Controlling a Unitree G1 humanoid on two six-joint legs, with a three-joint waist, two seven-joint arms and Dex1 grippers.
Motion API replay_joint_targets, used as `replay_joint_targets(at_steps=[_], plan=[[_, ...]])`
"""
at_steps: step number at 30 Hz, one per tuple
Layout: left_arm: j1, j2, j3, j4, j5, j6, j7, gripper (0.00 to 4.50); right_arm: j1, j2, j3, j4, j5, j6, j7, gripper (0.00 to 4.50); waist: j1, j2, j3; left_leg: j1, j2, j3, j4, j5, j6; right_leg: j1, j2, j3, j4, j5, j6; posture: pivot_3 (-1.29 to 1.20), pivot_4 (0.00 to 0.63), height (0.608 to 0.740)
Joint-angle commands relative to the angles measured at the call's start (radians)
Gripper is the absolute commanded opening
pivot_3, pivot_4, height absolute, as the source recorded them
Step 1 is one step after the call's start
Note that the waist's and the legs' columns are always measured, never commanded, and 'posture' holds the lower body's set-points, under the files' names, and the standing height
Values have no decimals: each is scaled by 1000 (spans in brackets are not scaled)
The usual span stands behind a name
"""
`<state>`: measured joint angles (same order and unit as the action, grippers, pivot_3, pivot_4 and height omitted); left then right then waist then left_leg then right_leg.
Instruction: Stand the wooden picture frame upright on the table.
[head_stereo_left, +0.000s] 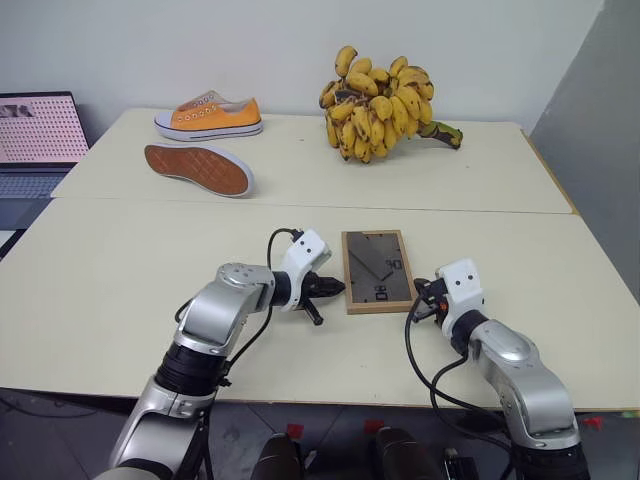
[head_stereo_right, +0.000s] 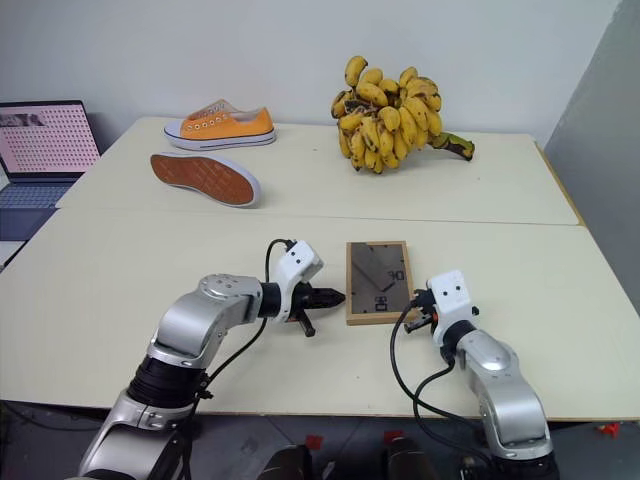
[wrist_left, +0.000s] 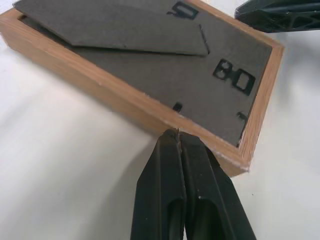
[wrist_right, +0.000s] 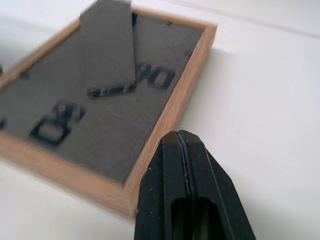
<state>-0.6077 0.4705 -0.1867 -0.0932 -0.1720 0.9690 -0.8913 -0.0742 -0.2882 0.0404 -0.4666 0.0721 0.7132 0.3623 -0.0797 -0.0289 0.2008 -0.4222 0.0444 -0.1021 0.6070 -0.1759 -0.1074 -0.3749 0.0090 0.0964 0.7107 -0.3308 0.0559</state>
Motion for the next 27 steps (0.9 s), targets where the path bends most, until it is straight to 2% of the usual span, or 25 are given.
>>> replay_joint_targets(at_steps=[1,5,7,9,12,15,17,22,27], plan=[[-48,52,42,35,-53,59,-29,22,40,-49,-36,-70,31,20,32,0,-1,0,0,0,0,0,0,0,0,0,0,0,0,0,0,0,150,740],[-60,56,70,45,-109,114,-23,196,76,-101,-65,-76,47,16,49,0,1,0,0,0,0,0,0,0,0,0,0,0,0,0,0,0,150,740],[-95,40,111,62,-155,183,-8,565,71,-122,-81,-72,57,18,55,0,2,0,0,0,0,0,0,0,0,0,0,0,0,0,0,0,150,740],[-141,54,130,111,-164,175,-5,1040,56,-145,-98,-65,62,18,68,0,2,0,0,0,0,0,0,0,0,0,0,0,0,0,0,0,150,740],[-273,50,224,295,-216,292,12,1583,33,-188,-123,-38,75,9,89,0,2,0,0,0,0,0,0,0,0,0,0,0,0,0,0,0,150,740],[-393,-2,373,445,-285,554,45,1583,6,-226,-136,0,82,-3,110,0,1,0,0,0,0,0,0,0,0,0,1,0,-1,0,0,0,150,740],[-374,-22,381,405,-310,633,67,1583,-19,-246,-135,29,84,-15,123,0,-2,0,0,-1,0,0,0,0,0,0,0,-1,-2,-1,1,0,150,740],[-252,-44,301,393,-465,645,205,1583,-91,-248,-79,138,59,-65,136,0,-2,0,0,-1,0,0,-1,0,0,0,0,0,-3,1,-3,0,150,740],[-185,-75,319,422,-622,645,424,1583,-160,-184,12,214,35,-103,116,0,-1,0,0,1,1,0,0,0,0,1,0,0,1,2,-3,0,150,740]])
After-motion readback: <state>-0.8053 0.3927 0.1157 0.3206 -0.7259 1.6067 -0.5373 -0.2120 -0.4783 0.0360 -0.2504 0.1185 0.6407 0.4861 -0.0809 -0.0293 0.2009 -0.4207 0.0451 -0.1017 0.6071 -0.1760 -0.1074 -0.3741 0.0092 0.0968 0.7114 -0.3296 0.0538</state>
